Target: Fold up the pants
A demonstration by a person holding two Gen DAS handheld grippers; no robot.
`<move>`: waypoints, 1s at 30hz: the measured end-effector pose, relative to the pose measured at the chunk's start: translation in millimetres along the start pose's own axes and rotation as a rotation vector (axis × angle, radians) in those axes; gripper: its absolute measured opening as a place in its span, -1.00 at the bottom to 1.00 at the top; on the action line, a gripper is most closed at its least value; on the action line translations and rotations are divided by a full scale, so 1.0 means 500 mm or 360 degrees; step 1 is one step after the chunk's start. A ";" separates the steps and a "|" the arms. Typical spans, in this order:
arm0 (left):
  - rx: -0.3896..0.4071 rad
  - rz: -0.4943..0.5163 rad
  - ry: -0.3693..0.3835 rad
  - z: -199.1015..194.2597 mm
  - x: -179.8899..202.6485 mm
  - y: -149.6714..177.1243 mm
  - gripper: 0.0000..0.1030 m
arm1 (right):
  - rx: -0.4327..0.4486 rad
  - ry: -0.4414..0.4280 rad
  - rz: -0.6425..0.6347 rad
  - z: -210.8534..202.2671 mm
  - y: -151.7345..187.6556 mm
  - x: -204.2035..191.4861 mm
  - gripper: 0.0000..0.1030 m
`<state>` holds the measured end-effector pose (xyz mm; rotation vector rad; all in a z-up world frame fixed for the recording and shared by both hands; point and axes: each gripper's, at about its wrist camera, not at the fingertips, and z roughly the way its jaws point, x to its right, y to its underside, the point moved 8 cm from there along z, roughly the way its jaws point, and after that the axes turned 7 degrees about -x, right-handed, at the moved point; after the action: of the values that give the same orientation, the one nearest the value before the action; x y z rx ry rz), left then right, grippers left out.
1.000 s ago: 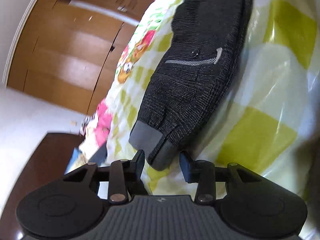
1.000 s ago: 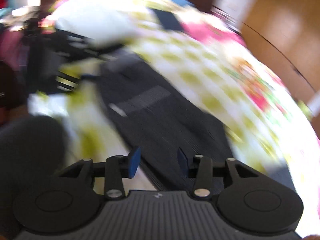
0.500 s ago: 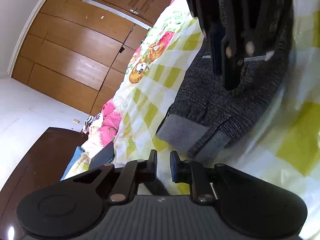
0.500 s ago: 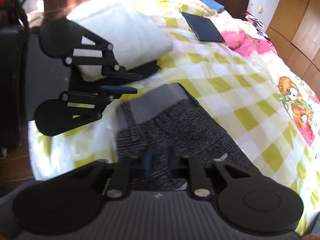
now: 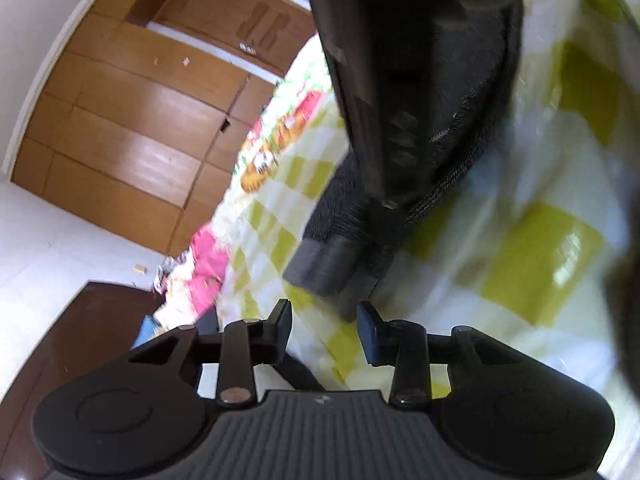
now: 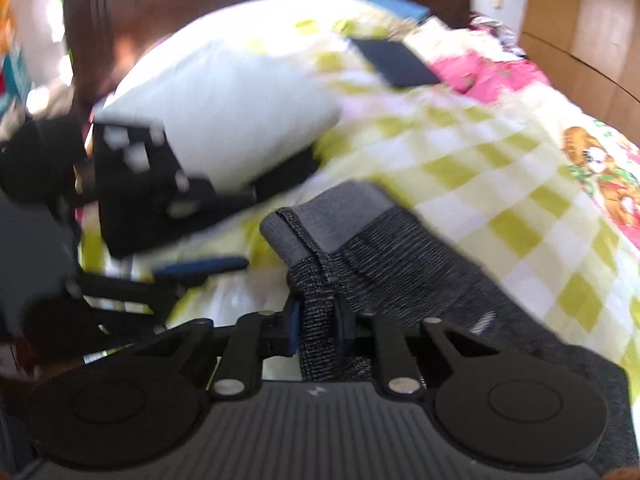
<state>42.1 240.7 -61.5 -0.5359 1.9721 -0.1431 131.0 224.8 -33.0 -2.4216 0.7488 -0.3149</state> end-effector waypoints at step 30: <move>-0.0012 -0.0041 -0.0045 0.010 0.002 -0.010 -0.01 | -0.0033 0.0101 -0.0274 0.075 0.047 -0.041 -0.81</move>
<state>47.5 236.4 -62.8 -0.5653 1.9397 -0.1435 118.0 237.9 -78.3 -2.5109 0.5738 -0.4560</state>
